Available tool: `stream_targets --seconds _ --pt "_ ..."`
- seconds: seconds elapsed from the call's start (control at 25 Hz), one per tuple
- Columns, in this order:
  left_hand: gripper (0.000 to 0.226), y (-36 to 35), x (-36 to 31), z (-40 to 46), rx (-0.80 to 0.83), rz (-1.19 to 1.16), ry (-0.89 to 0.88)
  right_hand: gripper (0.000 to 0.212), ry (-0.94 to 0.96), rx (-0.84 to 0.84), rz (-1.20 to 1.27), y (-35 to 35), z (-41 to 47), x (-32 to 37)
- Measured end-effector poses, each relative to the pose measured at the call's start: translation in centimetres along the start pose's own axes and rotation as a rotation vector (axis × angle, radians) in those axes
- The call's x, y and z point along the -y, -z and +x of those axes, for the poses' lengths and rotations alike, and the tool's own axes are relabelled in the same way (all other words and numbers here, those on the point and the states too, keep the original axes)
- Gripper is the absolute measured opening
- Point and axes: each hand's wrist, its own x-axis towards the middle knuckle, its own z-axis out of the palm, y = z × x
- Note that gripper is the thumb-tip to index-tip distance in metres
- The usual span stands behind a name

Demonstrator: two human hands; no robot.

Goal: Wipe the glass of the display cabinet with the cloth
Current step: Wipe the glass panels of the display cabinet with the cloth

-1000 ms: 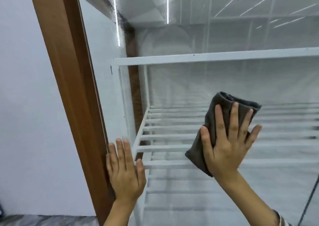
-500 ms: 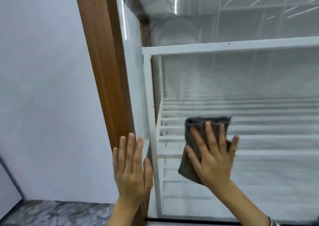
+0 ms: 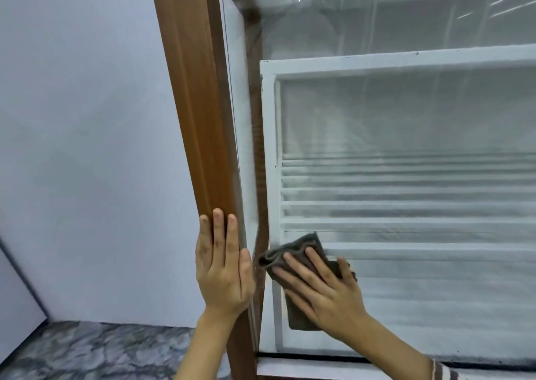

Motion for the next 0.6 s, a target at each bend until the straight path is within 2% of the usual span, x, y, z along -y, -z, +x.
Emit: stream_targets --seconds 0.04,0.16,0.2,0.24,0.32,0.44,0.52,0.6 --pt "0.052 -0.1 0.0 -0.1 -0.01 -0.004 0.005 0.056 -0.062 -0.023 0.026 0.0 -0.1 -0.6" --pt "0.051 -0.3 0.0 0.1 -0.038 -0.003 0.005 0.054 -0.461 -0.224 0.082 0.4 4.9 -2.3" --pt "0.051 -0.3 0.0 0.2 -0.043 -0.003 0.002 0.053 -0.546 -0.267 0.113 0.5 6.8 -2.3" --pt "0.051 -0.3 0.0 0.2 -0.049 -0.005 -0.002 0.052 -0.552 -0.29 0.13 0.4 7.9 -1.6" --pt "0.051 -0.3 0.1 0.0 -0.062 -0.007 -0.013 0.051 -0.382 -0.267 0.165 -0.3 7.1 1.3" --pt "0.051 -0.3 0.4 -0.2 -0.062 -0.007 -0.031 0.055 -0.114 -0.061 0.166 -1.9 0.1 6.7" --pt "0.052 -0.4 0.5 -0.1 -0.065 0.001 -0.048 0.063 0.005 0.061 0.113 -2.2 -4.5 7.7" --pt "0.052 -0.4 0.5 -0.1 -0.065 0.003 -0.043 0.062 0.076 0.069 0.076 -2.0 -6.5 6.6"
